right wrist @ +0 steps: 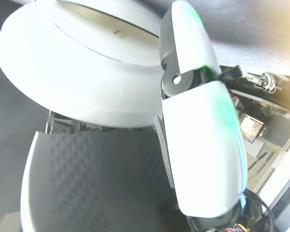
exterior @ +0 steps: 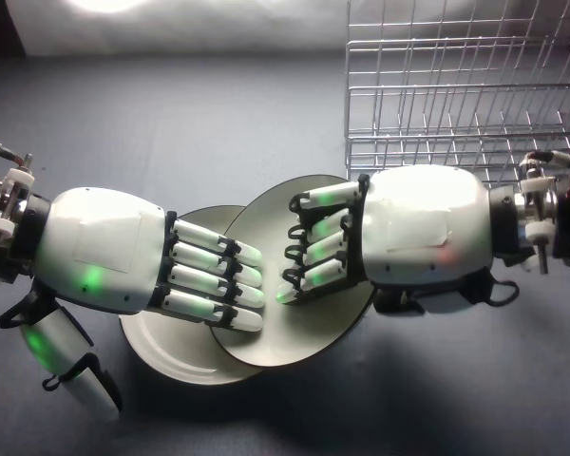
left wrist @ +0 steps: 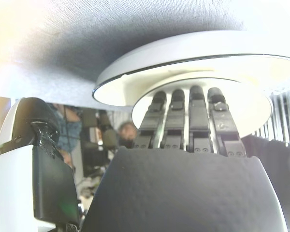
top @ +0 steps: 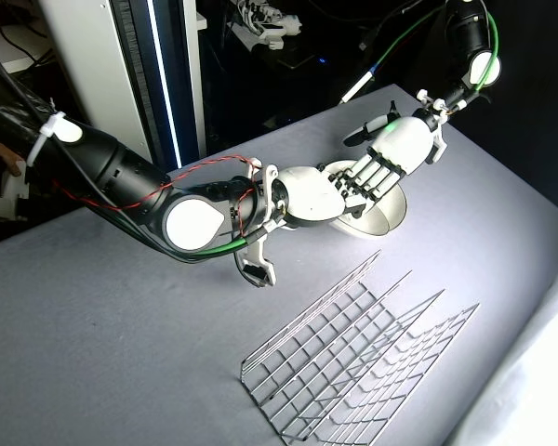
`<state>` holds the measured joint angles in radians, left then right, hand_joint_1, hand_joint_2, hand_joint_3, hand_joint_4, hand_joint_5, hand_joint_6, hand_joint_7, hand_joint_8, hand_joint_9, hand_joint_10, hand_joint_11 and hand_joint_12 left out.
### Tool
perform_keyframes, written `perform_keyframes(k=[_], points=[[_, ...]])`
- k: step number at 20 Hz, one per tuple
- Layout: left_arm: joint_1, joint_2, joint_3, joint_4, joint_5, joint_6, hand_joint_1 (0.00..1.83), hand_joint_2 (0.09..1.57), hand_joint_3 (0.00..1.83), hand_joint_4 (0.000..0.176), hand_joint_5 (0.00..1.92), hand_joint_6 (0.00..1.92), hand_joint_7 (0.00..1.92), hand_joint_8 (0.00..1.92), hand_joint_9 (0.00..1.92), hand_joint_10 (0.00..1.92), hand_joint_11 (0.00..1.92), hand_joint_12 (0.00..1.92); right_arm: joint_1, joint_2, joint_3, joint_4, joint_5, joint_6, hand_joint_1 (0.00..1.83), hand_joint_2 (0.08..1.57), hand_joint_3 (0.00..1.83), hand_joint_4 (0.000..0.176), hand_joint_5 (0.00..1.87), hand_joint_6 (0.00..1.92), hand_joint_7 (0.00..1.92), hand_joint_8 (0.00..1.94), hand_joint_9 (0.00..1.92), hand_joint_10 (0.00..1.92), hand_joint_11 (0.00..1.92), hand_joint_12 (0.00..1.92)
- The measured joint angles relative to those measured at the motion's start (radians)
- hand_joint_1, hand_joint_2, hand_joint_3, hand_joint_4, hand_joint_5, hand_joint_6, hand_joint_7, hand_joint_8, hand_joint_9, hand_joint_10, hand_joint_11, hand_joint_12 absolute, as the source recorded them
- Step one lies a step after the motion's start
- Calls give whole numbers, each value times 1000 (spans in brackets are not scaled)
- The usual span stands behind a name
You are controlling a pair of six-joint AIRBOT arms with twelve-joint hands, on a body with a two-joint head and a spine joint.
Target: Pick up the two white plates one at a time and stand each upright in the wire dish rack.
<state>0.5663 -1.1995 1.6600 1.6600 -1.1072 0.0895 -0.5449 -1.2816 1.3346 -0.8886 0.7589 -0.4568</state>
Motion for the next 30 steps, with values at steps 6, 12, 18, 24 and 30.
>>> perform_keyframes(k=[6,12,18,24,30], points=[[8,-2,10,-11,-3,8,0,1052,9,0,0,0,0,0,0,0,5,8,7,-4,5,15,34,-9,1374,1115,0,0,941,1041,980,941,897,1217,719,1368],[6,3,6,-19,-2,11,0,1049,5,0,2,0,2,0,0,0,3,1,7,-2,5,16,53,-11,1368,1135,4,0,888,1107,936,1040,860,1265,750,1370],[-88,124,-30,-3,39,-87,0,1050,4,0,0,0,0,0,0,0,10,5,37,8,5,2,67,-10,1365,1145,0,0,893,1137,910,1078,833,1273,714,1409],[-164,253,-116,-4,32,-166,0,1047,2,0,11,4,10,4,0,0,18,10,73,68,-64,16,51,0,1366,1142,2,0,861,1194,888,1081,899,1201,768,1355],[-187,374,-136,4,30,-187,0,1054,4,0,11,2,10,2,2,0,23,14,123,137,-159,89,17,3,1367,1141,1,0,858,1193,900,1070,891,1210,771,1350]])
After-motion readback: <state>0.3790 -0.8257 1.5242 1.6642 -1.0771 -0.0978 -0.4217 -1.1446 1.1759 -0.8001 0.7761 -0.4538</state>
